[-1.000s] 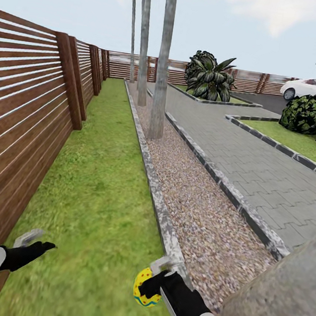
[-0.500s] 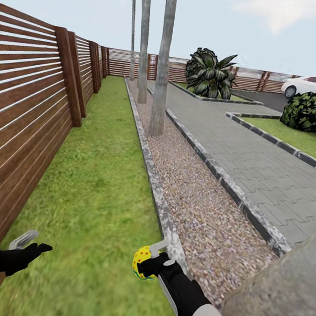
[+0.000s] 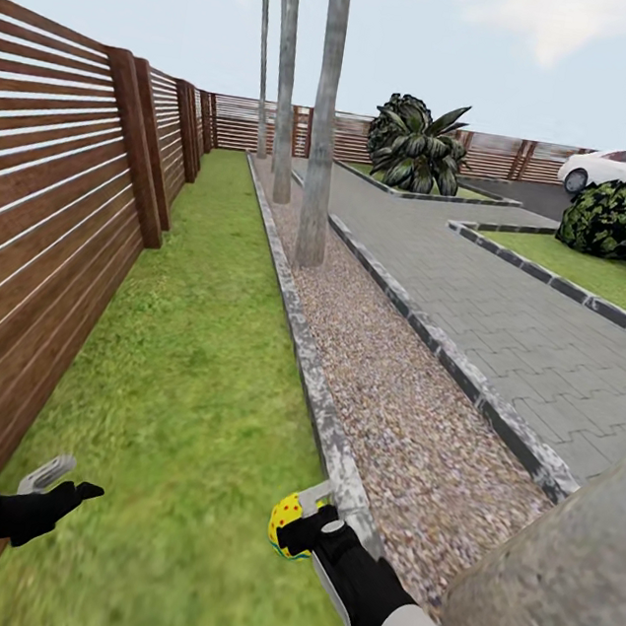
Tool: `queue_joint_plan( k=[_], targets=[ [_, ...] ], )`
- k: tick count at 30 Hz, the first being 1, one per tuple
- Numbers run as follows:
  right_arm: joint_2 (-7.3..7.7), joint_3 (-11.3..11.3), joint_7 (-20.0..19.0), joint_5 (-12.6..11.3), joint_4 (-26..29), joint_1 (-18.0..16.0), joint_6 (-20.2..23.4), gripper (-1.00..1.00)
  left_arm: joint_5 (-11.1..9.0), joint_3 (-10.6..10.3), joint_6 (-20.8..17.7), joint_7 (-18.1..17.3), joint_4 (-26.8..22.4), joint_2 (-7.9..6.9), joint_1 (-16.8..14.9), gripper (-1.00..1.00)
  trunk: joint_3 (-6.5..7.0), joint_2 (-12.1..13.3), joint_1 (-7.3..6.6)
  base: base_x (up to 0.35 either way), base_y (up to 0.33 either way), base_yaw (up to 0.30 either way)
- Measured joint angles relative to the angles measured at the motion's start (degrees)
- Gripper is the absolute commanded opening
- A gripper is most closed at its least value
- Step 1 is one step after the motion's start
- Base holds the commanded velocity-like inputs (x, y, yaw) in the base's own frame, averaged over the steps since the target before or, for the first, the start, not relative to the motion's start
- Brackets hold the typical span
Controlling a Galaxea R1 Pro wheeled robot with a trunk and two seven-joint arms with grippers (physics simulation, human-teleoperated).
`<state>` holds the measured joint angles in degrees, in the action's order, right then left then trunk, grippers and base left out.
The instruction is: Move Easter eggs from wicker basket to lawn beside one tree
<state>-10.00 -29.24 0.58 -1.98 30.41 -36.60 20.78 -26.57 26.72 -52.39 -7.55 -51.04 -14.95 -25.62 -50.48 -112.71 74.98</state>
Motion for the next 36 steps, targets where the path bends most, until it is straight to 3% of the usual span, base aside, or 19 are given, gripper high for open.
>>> queue_joint_plan(
  k=[6, 22, 36],
  targets=[
    [0.0, 0.1, 0.8, 0.0, -1.3, 0.0, -0.6, -1.0, 0.0, 0.0, -0.1, 0.0, 0.0, -0.01, 0.0, 1.0, -1.08, -2.4, 1.32, 0.0, 0.0, 0.0],
    [0.0, 0.2, 1.8, 0.1, -8.2, 0.0, -10.0, -1.0, 0.0, 0.1, -0.1, 0.0, 0.0, 0.0, 0.0, 1.0, -3.95, -8.8, 4.83, 0.0, 0.0, 0.0],
    [0.0, 0.2, 1.8, 0.2, -8.2, 0.0, -11.9, -1.0, 0.0, 0.0, -0.1, 0.0, 0.1, 0.14, 0.0, 1.0, -6.46, -14.4, 7.91, 0.0, 0.0, 0.0]
  ],
)
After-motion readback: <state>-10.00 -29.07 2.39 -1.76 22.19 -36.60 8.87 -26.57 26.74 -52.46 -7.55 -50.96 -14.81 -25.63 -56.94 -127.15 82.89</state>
